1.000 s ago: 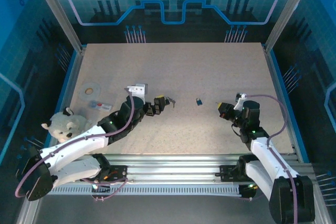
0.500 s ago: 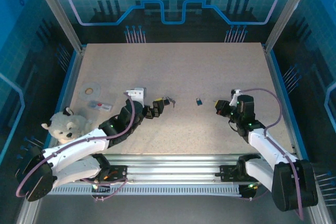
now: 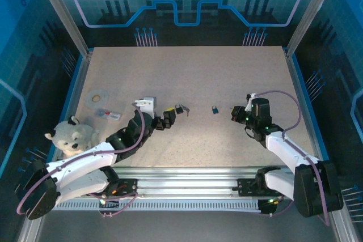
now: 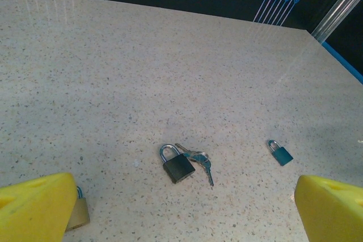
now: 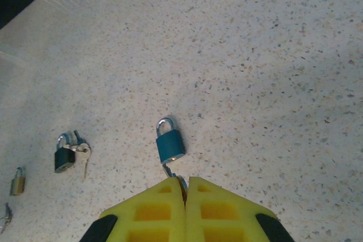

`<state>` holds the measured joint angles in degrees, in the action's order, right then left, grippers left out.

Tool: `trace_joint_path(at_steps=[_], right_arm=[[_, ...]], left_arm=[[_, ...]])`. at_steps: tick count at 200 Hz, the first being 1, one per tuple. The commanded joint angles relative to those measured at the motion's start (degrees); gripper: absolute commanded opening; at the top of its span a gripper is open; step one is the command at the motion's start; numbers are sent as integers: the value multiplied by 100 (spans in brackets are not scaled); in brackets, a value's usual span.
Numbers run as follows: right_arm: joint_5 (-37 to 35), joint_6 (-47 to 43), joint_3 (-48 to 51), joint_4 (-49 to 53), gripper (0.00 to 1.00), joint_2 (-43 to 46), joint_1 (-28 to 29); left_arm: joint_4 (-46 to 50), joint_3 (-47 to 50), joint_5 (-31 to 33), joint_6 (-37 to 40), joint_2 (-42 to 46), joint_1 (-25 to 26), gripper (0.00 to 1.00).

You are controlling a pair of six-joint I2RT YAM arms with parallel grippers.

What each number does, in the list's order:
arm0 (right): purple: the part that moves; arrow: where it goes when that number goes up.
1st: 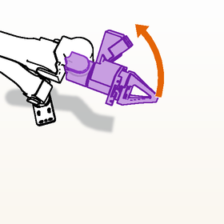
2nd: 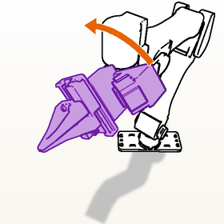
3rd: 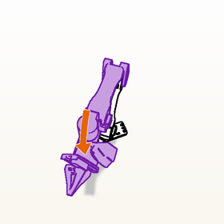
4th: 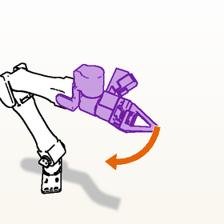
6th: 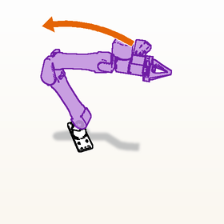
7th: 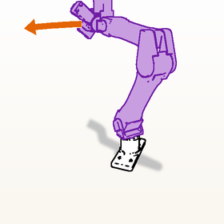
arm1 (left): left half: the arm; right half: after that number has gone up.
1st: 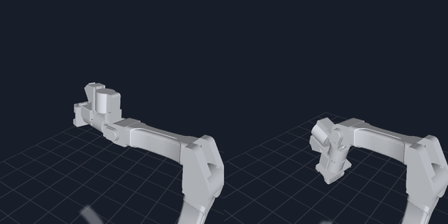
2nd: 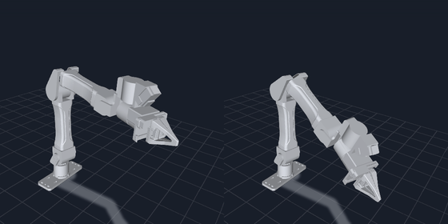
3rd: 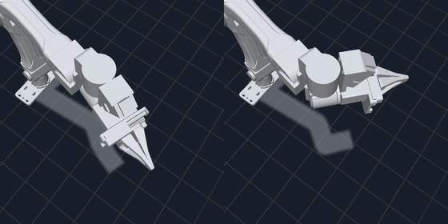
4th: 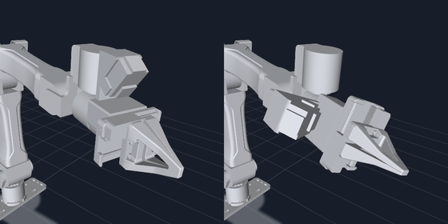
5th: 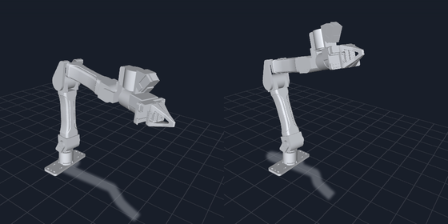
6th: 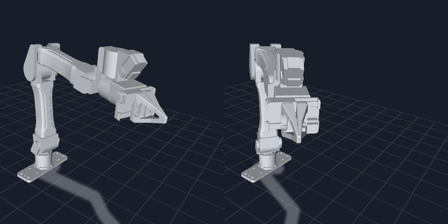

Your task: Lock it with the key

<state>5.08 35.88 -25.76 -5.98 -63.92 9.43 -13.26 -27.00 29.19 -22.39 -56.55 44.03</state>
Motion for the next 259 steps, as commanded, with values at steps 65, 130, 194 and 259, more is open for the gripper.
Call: trace_joint_path(at_steps=[65, 130, 194, 259], right_arm=[[-617, -138, -609, 88, 0, -1088, 355], [-605, -77, -914, -257, 0, -1894, 403], [-343, -55, -1316, -600, 0, -2757, 466], [-363, -28, -1597, -637, 0, -3121, 603]], left_arm=[[-292, 198, 121, 140, 260, -35, 99], [-342, 276, 134, 130, 339, -35, 99], [-354, 301, 183, 151, 319, -35, 99], [-396, 307, 192, 167, 284, -42, 99]])
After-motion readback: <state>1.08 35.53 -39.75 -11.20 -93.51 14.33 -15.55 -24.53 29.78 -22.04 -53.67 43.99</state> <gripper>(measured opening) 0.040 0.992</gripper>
